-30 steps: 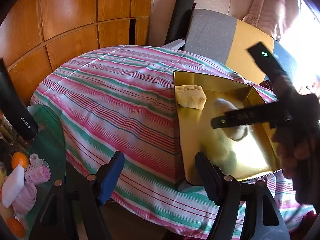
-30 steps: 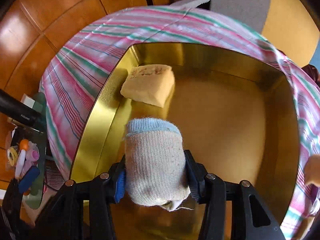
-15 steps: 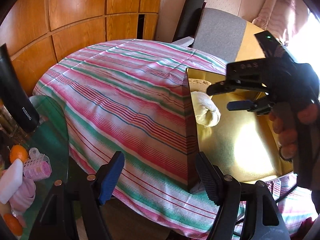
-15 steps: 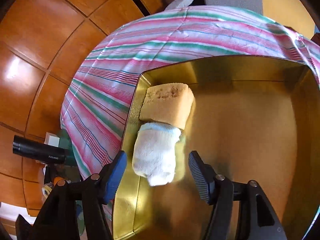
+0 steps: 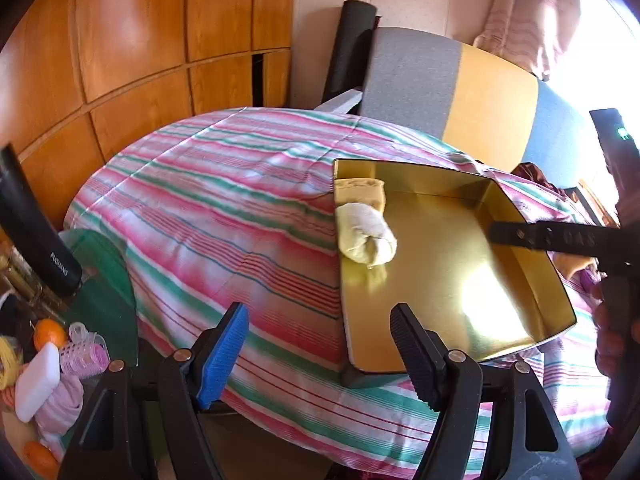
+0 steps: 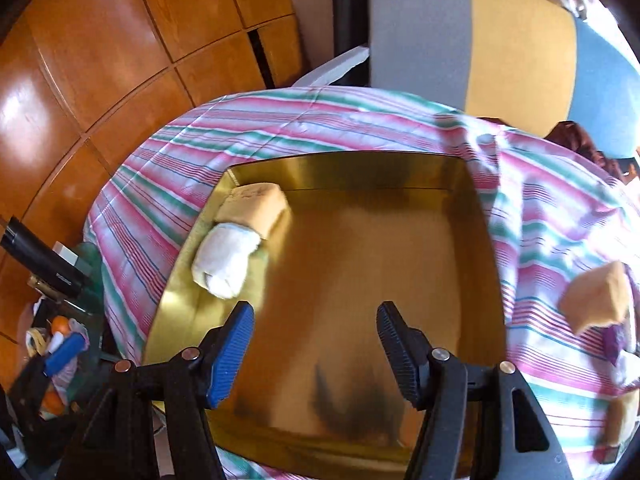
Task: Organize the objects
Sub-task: 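Move the left tool to the large yellow sponge and grasp it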
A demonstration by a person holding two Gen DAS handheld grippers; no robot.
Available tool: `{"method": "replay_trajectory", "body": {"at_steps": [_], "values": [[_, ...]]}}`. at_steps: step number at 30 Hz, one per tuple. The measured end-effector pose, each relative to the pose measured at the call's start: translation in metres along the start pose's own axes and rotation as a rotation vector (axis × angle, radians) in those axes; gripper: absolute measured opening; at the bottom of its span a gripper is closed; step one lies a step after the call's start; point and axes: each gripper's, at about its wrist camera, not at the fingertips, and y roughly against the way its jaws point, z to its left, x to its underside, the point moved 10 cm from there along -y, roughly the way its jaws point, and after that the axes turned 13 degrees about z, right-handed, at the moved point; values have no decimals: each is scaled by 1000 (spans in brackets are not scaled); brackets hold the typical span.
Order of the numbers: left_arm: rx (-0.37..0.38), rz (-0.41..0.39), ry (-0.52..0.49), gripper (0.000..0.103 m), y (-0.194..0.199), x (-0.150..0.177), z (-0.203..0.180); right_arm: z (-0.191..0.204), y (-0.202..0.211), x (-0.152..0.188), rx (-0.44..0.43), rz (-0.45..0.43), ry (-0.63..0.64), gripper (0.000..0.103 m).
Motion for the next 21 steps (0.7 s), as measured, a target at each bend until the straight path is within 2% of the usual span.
{"method": "replay_trajectory", "body": {"at_steps": [13, 21], "values": [[11, 3, -111, 76, 8, -1, -53, -127, 51, 48, 143, -85, -183, 65], [37, 8, -197, 76, 8, 1, -91, -239, 93, 74, 281, -153, -370, 65]]}}
